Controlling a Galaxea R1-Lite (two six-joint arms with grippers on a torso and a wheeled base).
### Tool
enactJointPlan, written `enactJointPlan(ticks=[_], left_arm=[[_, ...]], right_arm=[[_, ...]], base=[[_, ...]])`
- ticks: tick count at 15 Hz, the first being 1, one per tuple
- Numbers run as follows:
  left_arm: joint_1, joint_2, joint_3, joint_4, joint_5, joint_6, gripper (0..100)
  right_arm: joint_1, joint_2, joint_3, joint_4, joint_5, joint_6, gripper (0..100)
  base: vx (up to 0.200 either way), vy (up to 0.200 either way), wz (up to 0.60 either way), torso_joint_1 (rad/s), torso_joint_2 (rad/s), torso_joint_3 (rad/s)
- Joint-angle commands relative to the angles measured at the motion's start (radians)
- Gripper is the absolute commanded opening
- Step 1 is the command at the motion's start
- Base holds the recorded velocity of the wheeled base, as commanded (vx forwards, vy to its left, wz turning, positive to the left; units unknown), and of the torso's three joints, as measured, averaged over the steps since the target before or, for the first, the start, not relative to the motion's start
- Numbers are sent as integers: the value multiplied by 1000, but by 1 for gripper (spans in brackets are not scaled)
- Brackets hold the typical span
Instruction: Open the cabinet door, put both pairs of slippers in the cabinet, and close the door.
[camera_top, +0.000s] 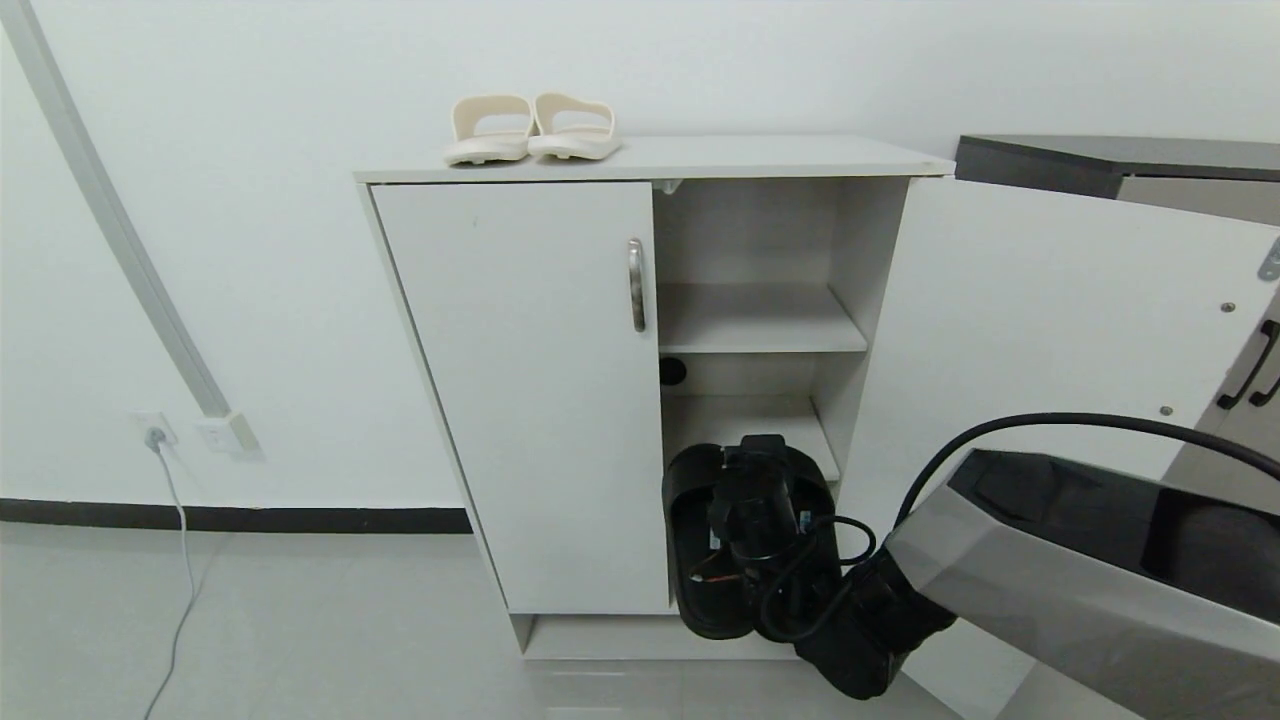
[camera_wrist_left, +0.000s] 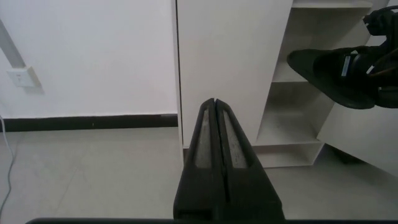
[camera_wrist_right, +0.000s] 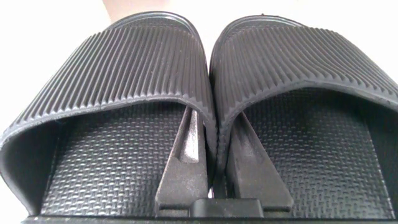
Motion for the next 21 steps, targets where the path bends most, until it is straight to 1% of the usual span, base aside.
enactJointPlan(ticks=[1,5,11,15,16,18,19,21], left_arm=[[0,2,0,1,0,0,0],[0,2,0,1,0,0,0],[0,2,0,1,-2,1,0],[0,2,0,1,-2,1,0],[0,2,0,1,-2,1,0],[0,2,0,1,0,-2,0],[0,2,0,1,0,-2,0],[0,2,0,-1,0,-2,0]], right_arm=[[1,11,-2,0,0,-1,0],[3,14,-6,0,-20,-2,0],[-2,31,-17,-2,-20,-2,0],[-81,49,-14,-16,-23,-7,0],[-94,60,-17,-36,-23,-10,0],[-114,77,-12,-192,-21,-70,0],[-123,79,-11,-241,-21,-102,0],[-124,80,-9,-267,-21,-106,0]], base=[[0,0,0,0,0,0],[0,0,0,1,-2,-21],[0,0,0,2,2,-176],[0,0,0,5,2,-199],[0,0,0,7,-2,-203],[0,0,0,10,7,-95],[0,0,0,0,0,0],[0,0,0,0,0,0]])
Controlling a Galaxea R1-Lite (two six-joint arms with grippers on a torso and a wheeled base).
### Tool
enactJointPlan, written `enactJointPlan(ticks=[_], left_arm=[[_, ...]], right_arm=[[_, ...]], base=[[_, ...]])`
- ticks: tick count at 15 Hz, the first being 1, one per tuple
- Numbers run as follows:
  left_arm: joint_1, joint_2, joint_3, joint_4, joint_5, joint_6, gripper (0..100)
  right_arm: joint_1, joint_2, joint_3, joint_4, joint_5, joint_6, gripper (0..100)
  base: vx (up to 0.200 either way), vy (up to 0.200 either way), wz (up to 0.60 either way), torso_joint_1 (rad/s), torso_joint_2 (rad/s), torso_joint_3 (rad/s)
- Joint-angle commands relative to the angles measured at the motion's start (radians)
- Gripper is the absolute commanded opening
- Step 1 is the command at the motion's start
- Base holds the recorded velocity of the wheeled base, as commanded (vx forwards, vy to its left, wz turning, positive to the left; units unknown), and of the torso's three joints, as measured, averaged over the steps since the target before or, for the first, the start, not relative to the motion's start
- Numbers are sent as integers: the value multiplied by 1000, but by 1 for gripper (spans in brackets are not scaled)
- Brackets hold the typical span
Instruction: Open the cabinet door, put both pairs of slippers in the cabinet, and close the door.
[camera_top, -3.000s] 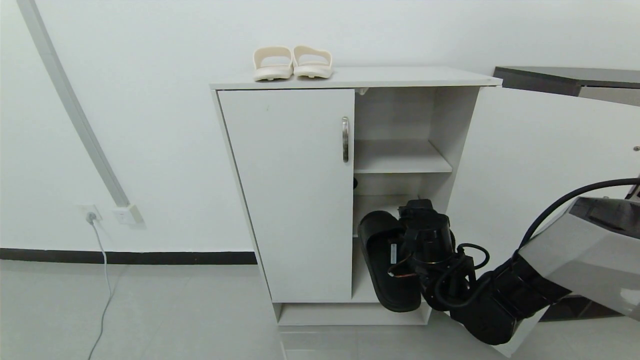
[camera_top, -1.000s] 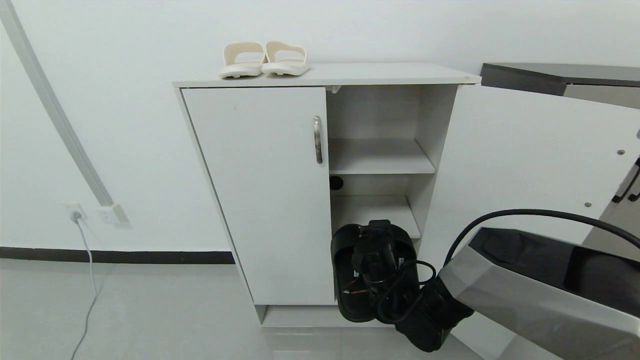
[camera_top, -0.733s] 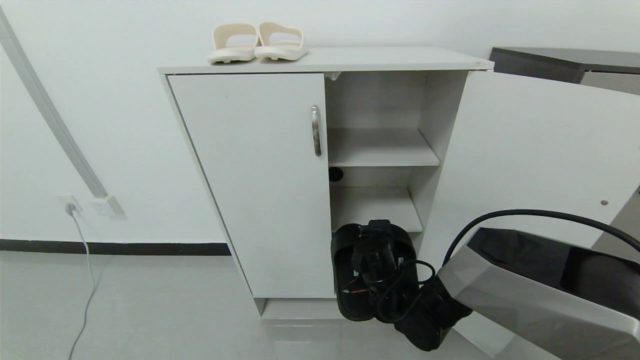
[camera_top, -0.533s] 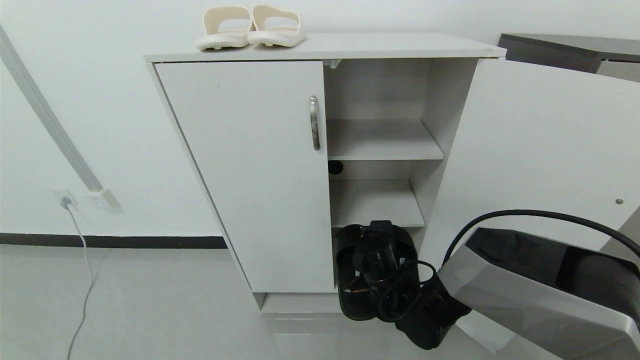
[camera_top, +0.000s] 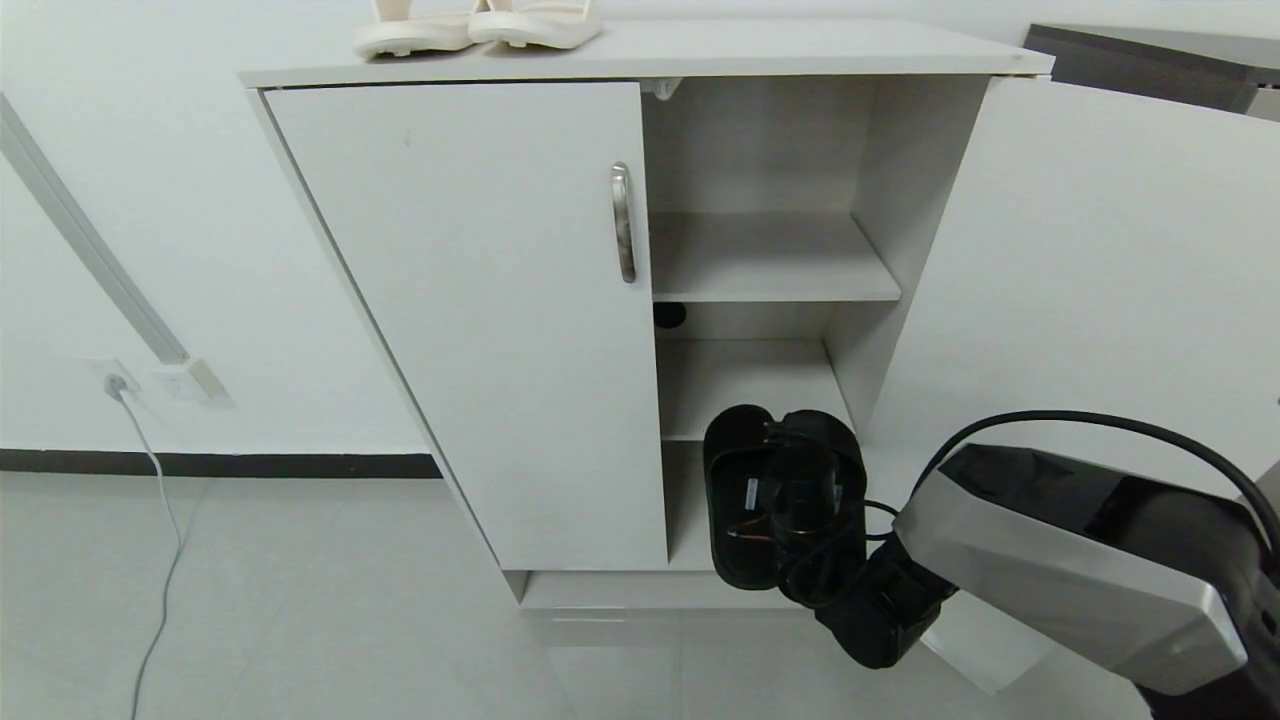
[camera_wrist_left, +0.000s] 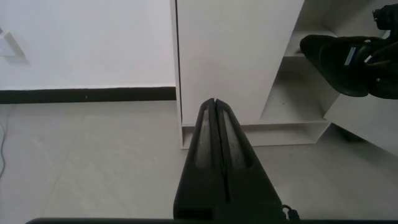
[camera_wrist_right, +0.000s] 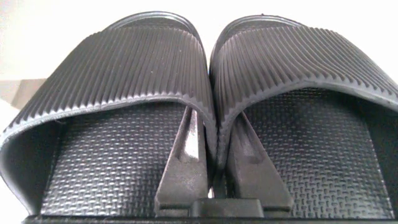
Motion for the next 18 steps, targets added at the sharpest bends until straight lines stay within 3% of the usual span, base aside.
enactJointPlan(ticks=[1,7,15,18], left_arm=[[0,1,0,0,0,-1,0],[0,1,0,-2,0,-1,0],[0,1,0,-2,0,-2,0],[0,1,0,0,0,-2,0]], right_arm=[[-3,11,1,-13,1,0,0],[-3,26,1,-36,1,-6,0],[-3,28,0,-37,2,-6,0],[-11,28,-17,-33,16,-12,0]], base=[[0,0,0,0,0,0],[0,0,0,0,0,0],[200,0,0,5,1,2],[0,0,0,0,0,0]])
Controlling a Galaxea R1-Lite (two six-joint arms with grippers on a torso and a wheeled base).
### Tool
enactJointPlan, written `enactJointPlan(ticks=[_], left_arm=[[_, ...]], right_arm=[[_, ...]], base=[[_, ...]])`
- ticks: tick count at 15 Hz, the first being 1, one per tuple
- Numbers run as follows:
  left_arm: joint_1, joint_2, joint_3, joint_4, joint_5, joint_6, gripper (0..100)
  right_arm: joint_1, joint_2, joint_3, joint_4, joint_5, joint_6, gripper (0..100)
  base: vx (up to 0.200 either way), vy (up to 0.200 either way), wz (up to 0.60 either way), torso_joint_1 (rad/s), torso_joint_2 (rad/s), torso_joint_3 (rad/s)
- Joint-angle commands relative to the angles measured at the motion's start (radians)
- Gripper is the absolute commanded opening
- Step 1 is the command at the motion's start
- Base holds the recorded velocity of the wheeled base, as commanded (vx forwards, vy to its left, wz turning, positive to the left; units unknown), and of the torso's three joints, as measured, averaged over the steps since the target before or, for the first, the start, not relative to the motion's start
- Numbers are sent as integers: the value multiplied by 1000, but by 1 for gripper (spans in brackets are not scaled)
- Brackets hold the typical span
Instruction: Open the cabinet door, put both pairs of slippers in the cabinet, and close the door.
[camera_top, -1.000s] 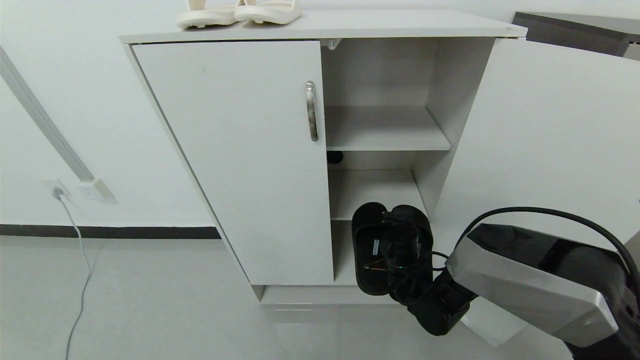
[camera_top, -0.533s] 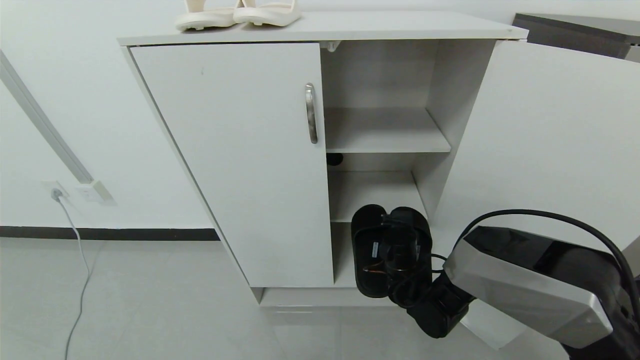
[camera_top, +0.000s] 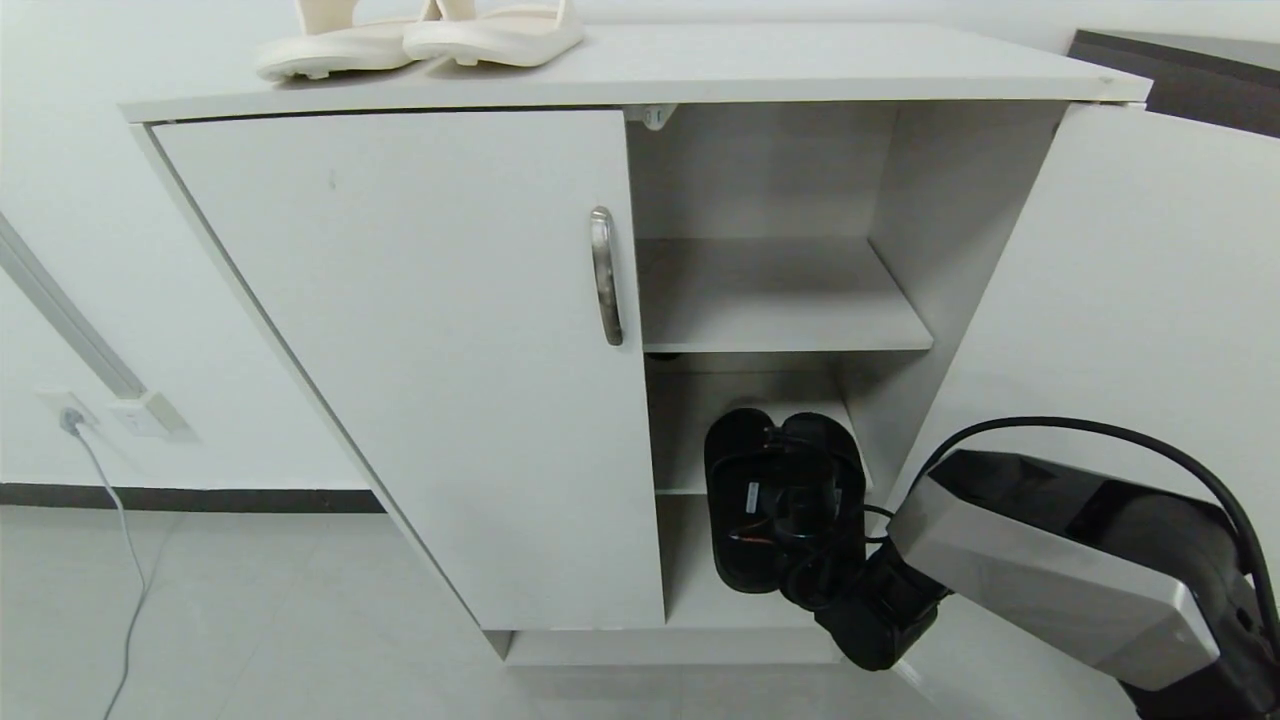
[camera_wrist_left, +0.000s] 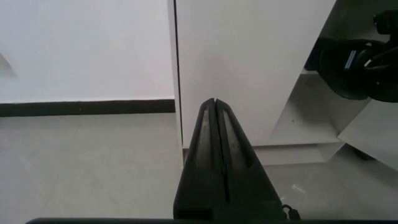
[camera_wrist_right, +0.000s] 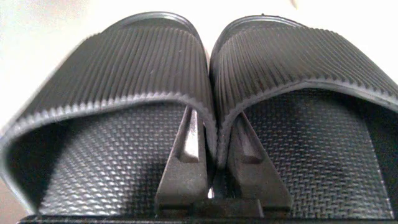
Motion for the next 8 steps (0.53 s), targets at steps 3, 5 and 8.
enactJointPlan(ticks=[3,5,8], left_arm=[[0,1,0,-2,1,0,0],[0,1,0,-2,1,-2,0],[0,1,0,-2,1,-2,0]], right_arm=[[-17,15,-61,13,26,-46,0],[-35,19,-97,66,75,-49,0],[-60,76,-227,132,86,-50,0]], base=[[0,0,0,0,0,0],[0,0,0,0,0,0],[0,0,0,0,0,0]])
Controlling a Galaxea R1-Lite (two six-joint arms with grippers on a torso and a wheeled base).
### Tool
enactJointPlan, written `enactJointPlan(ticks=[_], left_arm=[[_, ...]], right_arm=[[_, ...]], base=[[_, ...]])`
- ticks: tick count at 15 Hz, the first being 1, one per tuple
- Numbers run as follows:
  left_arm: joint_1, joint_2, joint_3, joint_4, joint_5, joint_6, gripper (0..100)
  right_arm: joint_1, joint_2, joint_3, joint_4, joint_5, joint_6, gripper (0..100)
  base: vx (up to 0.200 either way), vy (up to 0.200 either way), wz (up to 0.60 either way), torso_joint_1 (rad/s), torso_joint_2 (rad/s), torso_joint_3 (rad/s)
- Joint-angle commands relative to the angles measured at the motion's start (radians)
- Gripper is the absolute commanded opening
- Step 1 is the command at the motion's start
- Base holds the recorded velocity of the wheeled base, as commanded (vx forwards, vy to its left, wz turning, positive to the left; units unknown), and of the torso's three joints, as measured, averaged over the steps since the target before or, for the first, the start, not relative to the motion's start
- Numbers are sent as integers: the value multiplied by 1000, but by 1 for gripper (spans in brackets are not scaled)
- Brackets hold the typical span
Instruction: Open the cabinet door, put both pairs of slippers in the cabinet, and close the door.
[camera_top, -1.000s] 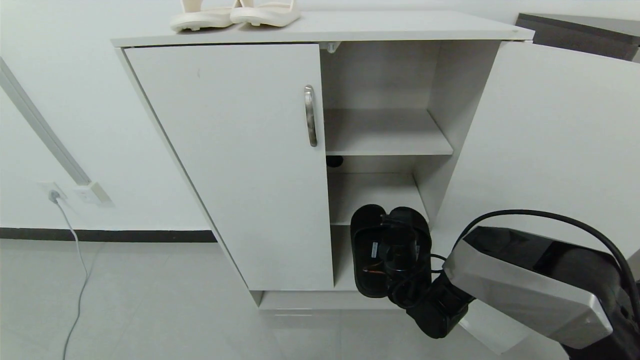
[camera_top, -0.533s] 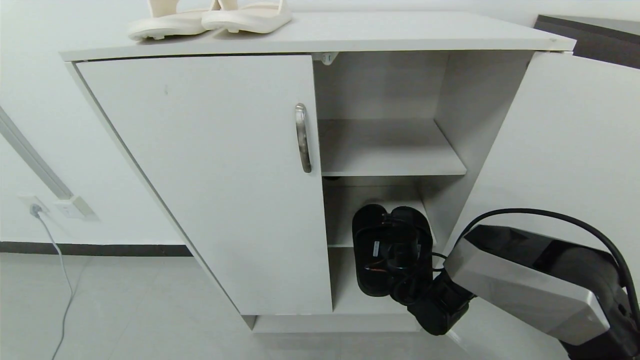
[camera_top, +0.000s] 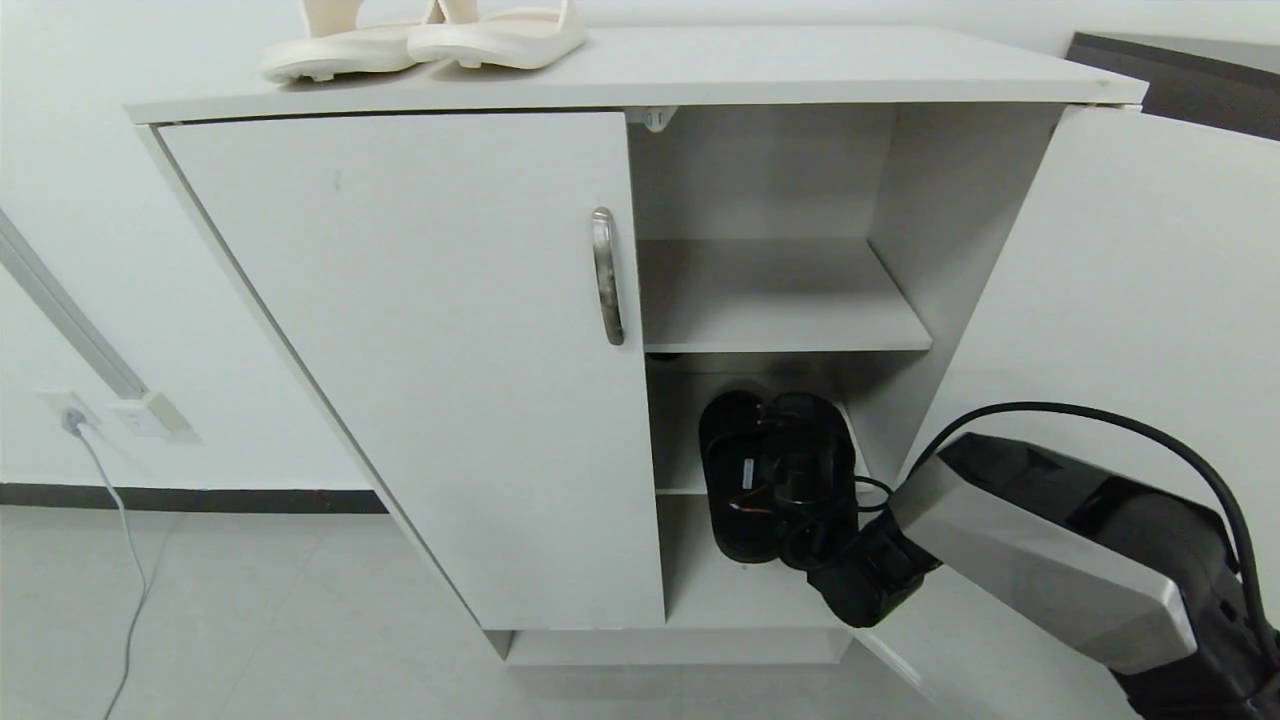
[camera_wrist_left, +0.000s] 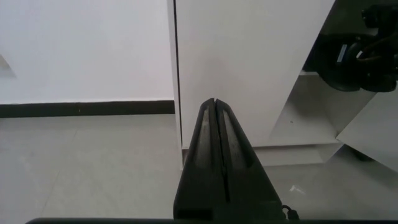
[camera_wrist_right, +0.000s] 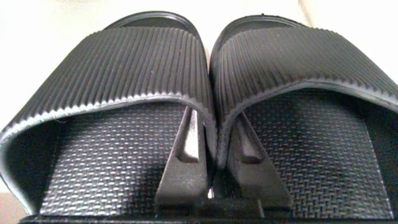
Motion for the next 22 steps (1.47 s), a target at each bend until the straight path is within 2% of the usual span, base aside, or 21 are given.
enactJointPlan(ticks=[1,6,10,22], left_arm=[[0,1,0,-1,0,0,0],[0,1,0,-1,2,0,0],[0,1,0,-1,3,0,0],[0,1,0,-1,3,0,0]], right_arm=[[-20,60,-121,65,16,-1,0],[-56,129,-397,281,45,-1,0],[-69,197,-572,345,47,-2,0],[-118,221,-635,370,102,-5,0]], base=[[0,0,0,0,0,0],[0,0,0,0,0,0],[0,0,0,0,0,0],[0,0,0,0,0,0]])
